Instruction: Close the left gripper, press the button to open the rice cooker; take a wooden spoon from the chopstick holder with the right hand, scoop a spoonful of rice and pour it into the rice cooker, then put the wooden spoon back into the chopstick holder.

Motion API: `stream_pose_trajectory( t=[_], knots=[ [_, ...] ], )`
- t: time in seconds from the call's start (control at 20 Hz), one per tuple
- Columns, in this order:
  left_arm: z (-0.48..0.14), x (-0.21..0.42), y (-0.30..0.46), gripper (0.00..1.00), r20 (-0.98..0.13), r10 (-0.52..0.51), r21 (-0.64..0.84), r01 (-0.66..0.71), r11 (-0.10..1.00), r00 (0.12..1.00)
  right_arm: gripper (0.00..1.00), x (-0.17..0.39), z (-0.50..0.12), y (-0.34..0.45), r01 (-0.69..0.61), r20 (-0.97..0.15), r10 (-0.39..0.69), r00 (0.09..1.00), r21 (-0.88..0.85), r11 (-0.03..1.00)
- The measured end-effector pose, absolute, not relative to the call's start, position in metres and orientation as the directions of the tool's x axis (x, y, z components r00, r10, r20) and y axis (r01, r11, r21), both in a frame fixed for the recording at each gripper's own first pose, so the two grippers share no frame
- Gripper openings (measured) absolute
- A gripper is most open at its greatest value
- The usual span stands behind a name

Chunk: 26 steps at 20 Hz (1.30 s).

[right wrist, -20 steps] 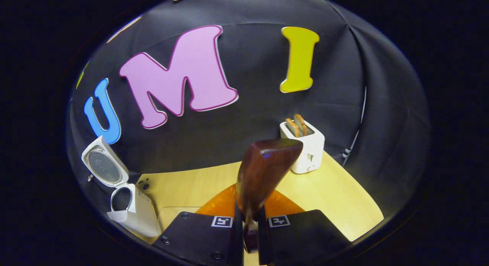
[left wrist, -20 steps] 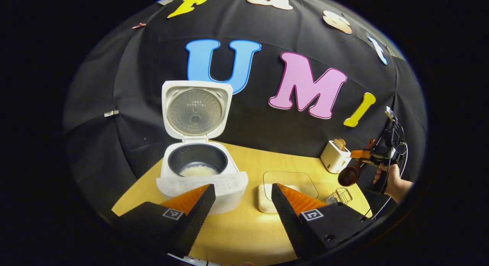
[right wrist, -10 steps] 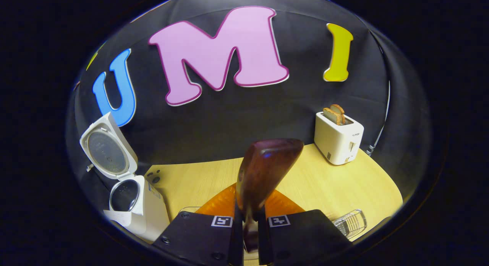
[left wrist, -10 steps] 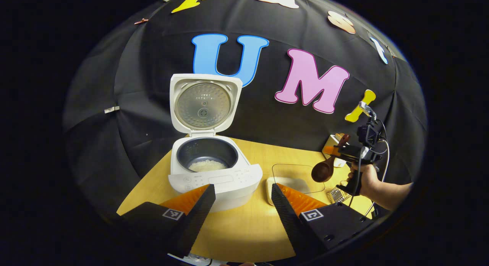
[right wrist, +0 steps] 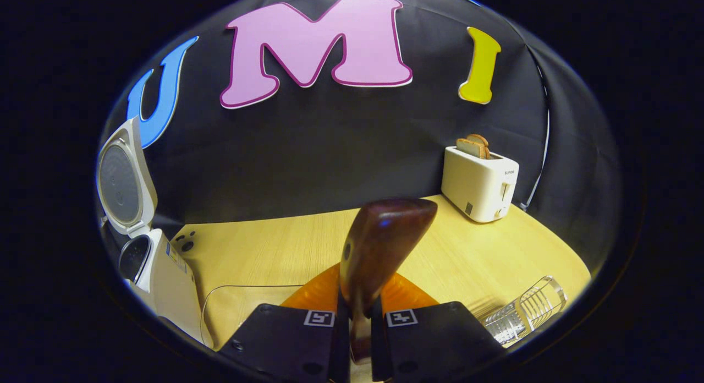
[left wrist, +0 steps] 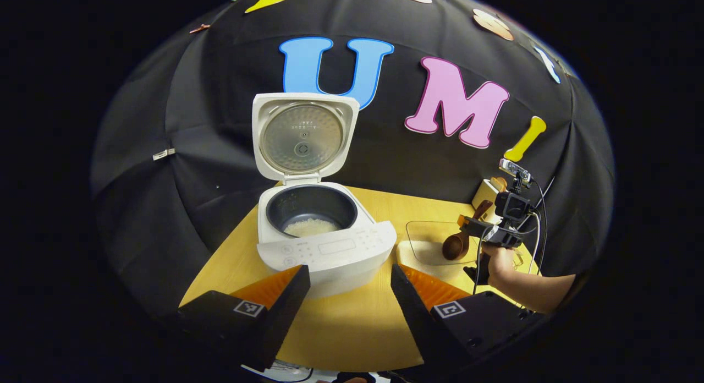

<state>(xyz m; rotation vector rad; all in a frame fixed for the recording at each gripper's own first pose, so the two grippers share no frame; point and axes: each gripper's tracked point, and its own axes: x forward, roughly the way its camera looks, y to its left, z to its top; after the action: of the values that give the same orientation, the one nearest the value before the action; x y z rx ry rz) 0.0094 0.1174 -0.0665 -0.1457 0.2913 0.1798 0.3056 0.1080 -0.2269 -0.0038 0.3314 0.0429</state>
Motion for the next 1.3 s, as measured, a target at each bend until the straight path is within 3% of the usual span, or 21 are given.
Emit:
stream_pose_trajectory(
  t=[0.35,0.4,0.45,0.7,0.75,0.85,1.0,1.15,1.2,1.3],
  knots=[
    [-0.068,0.005,0.124,0.95,-0.298,0.165,-0.124,-0.209,0.970,0.940,0.19,0.285,-0.251,0.149,-0.034,-0.379,0.073,0.922,0.108,0.994],
    [-0.067,0.001,0.127,0.92,-0.294,0.168,-0.127,-0.213,0.969,0.941,0.19,0.283,-0.250,0.154,-0.035,-0.378,0.074,0.923,0.109,0.993],
    [-0.066,-0.002,0.130,0.95,-0.293,0.172,-0.130,-0.217,0.967,0.941,0.19,0.280,-0.251,0.160,-0.043,-0.384,0.087,0.919,0.121,0.992],
    [-0.071,-0.006,0.133,0.95,-0.299,0.183,-0.150,-0.235,0.960,0.937,0.19,0.267,-0.253,0.194,-0.084,-0.422,0.168,0.891,0.210,0.974],
    [-0.070,-0.007,0.132,0.92,-0.301,0.183,-0.147,-0.235,0.961,0.936,0.19,0.264,-0.252,0.199,-0.082,-0.428,0.178,0.886,0.234,0.969],
    [-0.070,-0.010,0.131,0.95,-0.300,0.185,-0.128,-0.232,0.964,0.936,0.19,0.260,-0.252,0.209,-0.073,-0.440,0.215,0.872,0.316,0.946],
    [-0.071,-0.013,0.127,0.92,-0.298,0.178,-0.126,-0.224,0.966,0.938,0.19,0.257,-0.251,0.214,-0.063,-0.450,0.232,0.862,0.359,0.931],
    [-0.073,-0.014,0.123,0.95,-0.306,0.177,-0.136,-0.227,0.964,0.935,0.19,0.253,-0.249,0.205,-0.055,-0.462,0.252,0.850,0.398,0.916],
    [-0.073,-0.014,0.122,0.92,-0.303,0.178,-0.138,-0.228,0.964,0.936,0.19,0.252,-0.246,0.199,-0.034,-0.462,0.253,0.850,0.431,0.902],
    [-0.068,-0.014,0.122,0.96,-0.291,0.181,-0.138,-0.229,0.964,0.939,0.19,0.253,-0.241,0.188,0.011,-0.465,0.259,0.847,0.502,0.865]
  ],
)
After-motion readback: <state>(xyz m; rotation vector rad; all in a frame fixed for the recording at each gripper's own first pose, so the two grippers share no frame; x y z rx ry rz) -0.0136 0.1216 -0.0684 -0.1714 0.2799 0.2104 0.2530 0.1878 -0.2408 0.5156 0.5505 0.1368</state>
